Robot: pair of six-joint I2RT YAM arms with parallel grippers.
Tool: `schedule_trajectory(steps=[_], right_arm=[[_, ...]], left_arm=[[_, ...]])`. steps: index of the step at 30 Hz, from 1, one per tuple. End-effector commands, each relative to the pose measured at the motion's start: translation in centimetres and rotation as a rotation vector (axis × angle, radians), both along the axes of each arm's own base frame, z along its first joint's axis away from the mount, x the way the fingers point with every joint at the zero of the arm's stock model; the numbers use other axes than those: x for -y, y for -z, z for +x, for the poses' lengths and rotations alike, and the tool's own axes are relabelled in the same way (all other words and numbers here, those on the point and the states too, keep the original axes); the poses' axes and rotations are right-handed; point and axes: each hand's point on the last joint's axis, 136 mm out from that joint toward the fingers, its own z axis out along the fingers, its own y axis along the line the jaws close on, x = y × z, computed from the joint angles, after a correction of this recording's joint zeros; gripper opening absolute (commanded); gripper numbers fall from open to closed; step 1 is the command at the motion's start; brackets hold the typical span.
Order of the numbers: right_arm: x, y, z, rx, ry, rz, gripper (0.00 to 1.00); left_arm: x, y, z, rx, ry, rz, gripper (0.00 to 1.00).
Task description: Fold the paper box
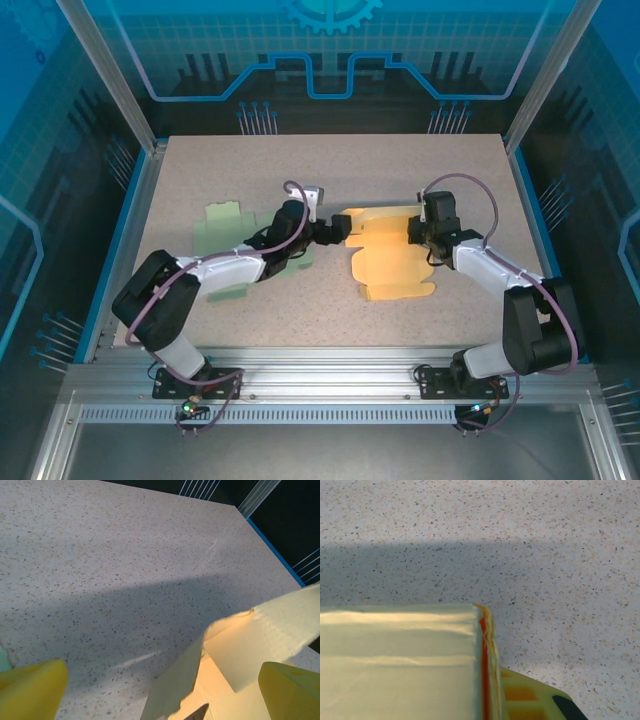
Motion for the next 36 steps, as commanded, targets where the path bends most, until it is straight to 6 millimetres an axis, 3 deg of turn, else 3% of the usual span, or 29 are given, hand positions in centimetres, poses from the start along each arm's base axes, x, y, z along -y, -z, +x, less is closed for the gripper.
schedule_trajectory(steps=[1,6,13,19,23,29,34,36], right_arm=[[-0.5,-1.2,1.1,0.038,-0.037,0.023,0.0],[-0.2,-1.3,1.1,0.042,-0.021,0.021,0.0],[-0.1,-1.7,0.8,0.074,-0.017,0.027,0.0],[-0.1,-1.7,0.7,0.078,-0.017,0.029,0.0],[0.1,-1.7,0.5,0.083,-0.002,0.026,0.0],[0.6,-1.8,0.2,0.089,0.023,0.022,0.0],[0.8,-1.9,0.0,0.097,0.032,0.022,0.0],[0.8,-1.9,0.0,0.097,0.035,0.022,0.0]], left_arm=[[0.8,-1.1,1.3,0.021,-0.009,-0.05,0.99],[1.6,0.6,1.6,-0.008,-0.004,-0.019,0.99],[4.3,2.2,1.9,-0.02,0.046,0.001,0.99],[6.8,0.8,2.1,0.026,0.098,-0.083,0.99],[7.3,-0.4,1.8,0.061,0.104,-0.178,0.99],[3.5,0.4,0.2,0.011,-0.03,-0.19,0.99],[-1.5,2.7,-3.2,-0.114,-0.175,-0.131,0.99],[-2.6,3.4,-4.6,-0.153,-0.202,-0.109,0.99]])
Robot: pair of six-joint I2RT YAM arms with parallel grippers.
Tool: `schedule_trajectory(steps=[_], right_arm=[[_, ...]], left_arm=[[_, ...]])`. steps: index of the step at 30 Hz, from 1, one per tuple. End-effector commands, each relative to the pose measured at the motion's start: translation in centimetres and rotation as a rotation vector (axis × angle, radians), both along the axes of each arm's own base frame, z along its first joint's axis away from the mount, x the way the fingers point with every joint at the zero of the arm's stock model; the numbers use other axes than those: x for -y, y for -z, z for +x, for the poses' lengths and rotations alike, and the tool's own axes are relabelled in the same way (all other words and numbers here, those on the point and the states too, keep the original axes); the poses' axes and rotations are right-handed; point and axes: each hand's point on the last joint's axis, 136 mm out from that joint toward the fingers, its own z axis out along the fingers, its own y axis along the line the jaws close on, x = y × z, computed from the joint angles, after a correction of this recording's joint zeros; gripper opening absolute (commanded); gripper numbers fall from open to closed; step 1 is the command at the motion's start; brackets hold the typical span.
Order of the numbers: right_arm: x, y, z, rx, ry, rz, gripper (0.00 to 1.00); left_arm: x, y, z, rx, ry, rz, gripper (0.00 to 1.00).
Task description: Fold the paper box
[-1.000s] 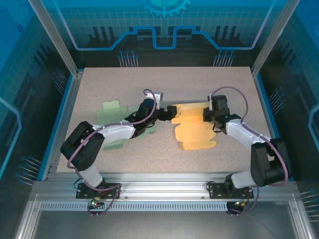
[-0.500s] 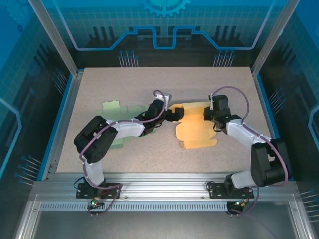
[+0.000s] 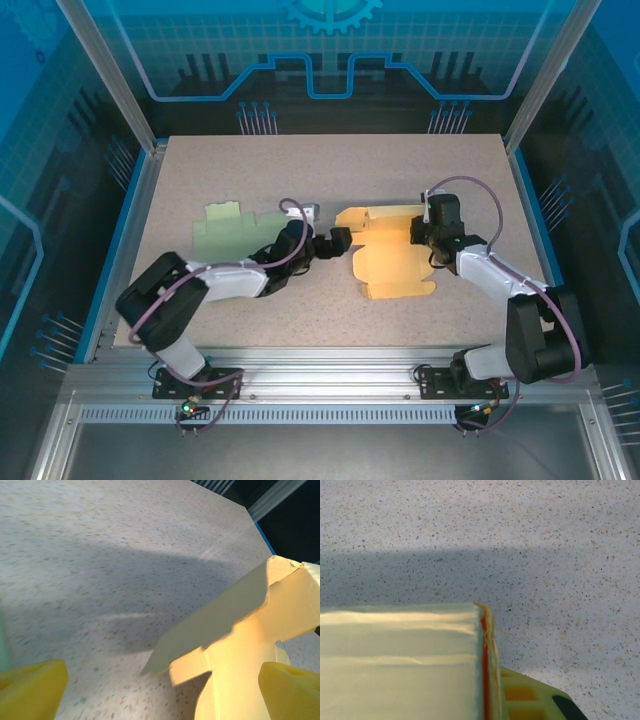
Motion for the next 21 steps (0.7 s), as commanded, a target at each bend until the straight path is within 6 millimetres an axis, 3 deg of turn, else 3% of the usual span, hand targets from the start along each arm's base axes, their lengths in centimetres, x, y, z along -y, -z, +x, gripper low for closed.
schedule_trajectory(steps=[1,5,12,21], right_arm=[[0.3,-1.0,0.2,0.04,0.022,0.009,0.0],[0.4,-1.0,0.1,0.044,0.024,0.009,0.0],[0.4,-1.1,0.0,0.046,0.027,0.01,0.0],[0.5,-1.0,-0.2,0.048,0.028,0.011,0.0]], left_arm=[[-2.2,0.7,-1.9,-0.078,-0.09,0.012,0.99],[-0.5,1.4,-3.9,-0.137,-0.025,-0.004,0.94],[5.2,1.9,-6.8,-0.147,0.102,-0.03,0.89],[8.6,1.1,-4.3,-0.067,0.144,-0.021,0.9]])
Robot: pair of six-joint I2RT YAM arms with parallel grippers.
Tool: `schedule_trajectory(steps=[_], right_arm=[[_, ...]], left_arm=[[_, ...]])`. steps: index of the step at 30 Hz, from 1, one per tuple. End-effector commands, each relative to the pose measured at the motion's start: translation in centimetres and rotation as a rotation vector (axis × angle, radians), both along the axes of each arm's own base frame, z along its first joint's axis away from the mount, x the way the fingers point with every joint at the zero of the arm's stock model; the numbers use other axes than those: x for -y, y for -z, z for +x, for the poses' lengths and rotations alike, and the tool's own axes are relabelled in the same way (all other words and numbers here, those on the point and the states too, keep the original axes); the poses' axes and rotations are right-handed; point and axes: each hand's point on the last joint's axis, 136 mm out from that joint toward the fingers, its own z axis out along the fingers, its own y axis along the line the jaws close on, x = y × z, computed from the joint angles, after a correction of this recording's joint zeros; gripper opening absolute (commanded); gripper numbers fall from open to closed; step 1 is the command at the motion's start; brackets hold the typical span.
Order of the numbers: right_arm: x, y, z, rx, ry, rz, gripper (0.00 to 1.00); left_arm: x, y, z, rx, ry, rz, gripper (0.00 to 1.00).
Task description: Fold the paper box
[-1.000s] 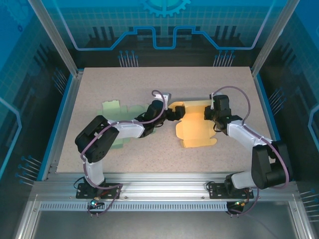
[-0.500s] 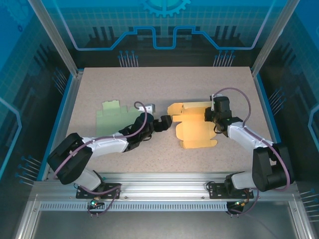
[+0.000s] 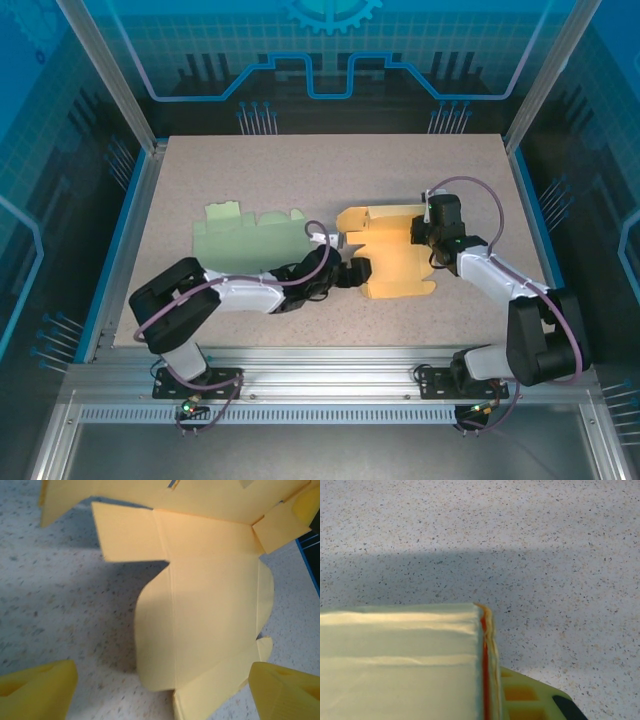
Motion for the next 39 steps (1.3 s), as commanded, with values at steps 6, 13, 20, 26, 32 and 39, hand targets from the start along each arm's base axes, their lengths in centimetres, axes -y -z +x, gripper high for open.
schedule_trajectory(steps=[6,13,20,26,32,39], right_arm=[[0.4,-0.9,-0.2,0.046,0.025,0.011,0.0],[0.4,-0.9,-0.2,0.047,0.025,0.012,0.0],[0.4,-0.9,-0.2,0.049,0.023,0.013,0.0],[0.3,-1.0,-0.2,0.051,0.021,0.016,0.0],[0.2,-1.0,-0.3,0.052,0.017,0.022,0.0],[0.1,-1.0,-0.1,0.053,0.014,0.024,0.0]], left_arm=[[1.7,-2.2,3.8,0.105,-0.017,0.015,0.93],[0.8,-1.3,5.2,0.07,-0.068,0.026,0.97],[1.3,-0.8,5.4,0.065,-0.06,0.019,0.99],[2.7,-1.3,6.2,0.088,-0.031,0.003,0.99],[3.6,-2.0,6.4,0.105,-0.009,-0.034,0.96],[4.6,-3.8,5.8,0.178,0.052,-0.062,0.91]])
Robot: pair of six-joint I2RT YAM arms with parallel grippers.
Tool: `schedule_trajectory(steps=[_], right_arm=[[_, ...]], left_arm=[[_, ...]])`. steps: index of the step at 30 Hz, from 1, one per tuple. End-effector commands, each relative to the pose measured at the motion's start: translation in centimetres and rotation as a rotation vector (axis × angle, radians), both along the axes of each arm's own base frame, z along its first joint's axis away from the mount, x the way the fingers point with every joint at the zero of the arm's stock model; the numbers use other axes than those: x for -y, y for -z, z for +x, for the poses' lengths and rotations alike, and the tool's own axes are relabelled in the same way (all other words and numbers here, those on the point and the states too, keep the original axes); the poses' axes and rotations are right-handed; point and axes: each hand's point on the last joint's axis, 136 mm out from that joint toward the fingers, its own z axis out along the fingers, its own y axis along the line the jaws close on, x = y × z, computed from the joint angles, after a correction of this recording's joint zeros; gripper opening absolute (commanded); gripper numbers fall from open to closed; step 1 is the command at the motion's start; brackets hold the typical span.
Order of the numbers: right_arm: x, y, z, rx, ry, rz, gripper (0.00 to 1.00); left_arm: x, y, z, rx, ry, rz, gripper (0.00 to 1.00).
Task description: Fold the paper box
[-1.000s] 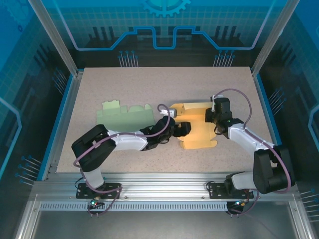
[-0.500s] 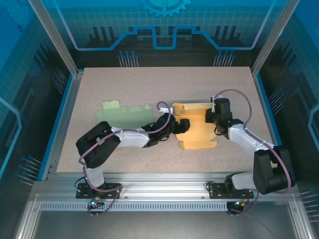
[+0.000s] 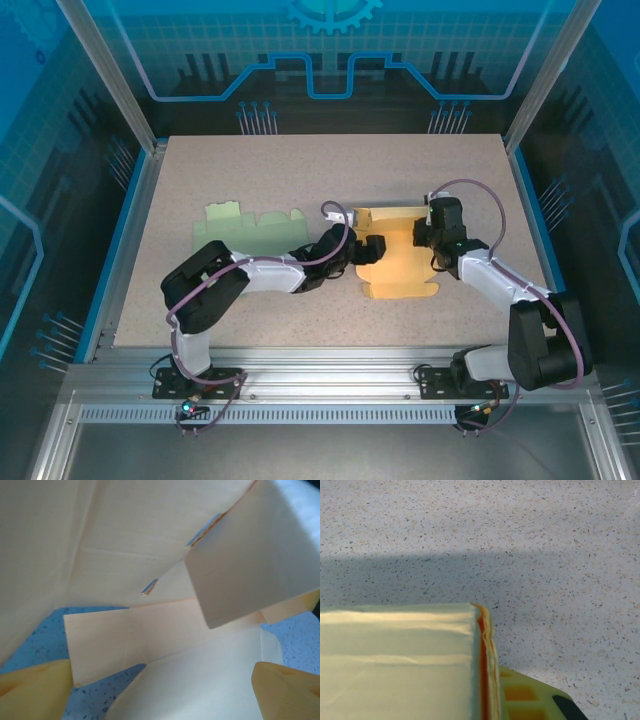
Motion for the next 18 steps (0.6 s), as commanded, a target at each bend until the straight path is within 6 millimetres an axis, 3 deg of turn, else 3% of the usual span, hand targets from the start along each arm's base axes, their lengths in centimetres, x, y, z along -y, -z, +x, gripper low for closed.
schedule_trajectory(steps=[1,11,18], right_arm=[[-0.6,-1.2,0.3,0.047,-0.014,0.046,0.0],[-0.6,-1.2,0.3,0.046,-0.015,0.047,0.0],[-0.6,-1.1,0.2,0.043,-0.013,0.049,0.0]], left_arm=[[2.2,-2.8,-0.5,0.085,0.093,-0.076,0.9],[4.5,-3.1,-0.4,0.102,0.157,-0.117,0.8],[5.4,-3.2,-0.1,0.126,0.185,-0.127,0.81]])
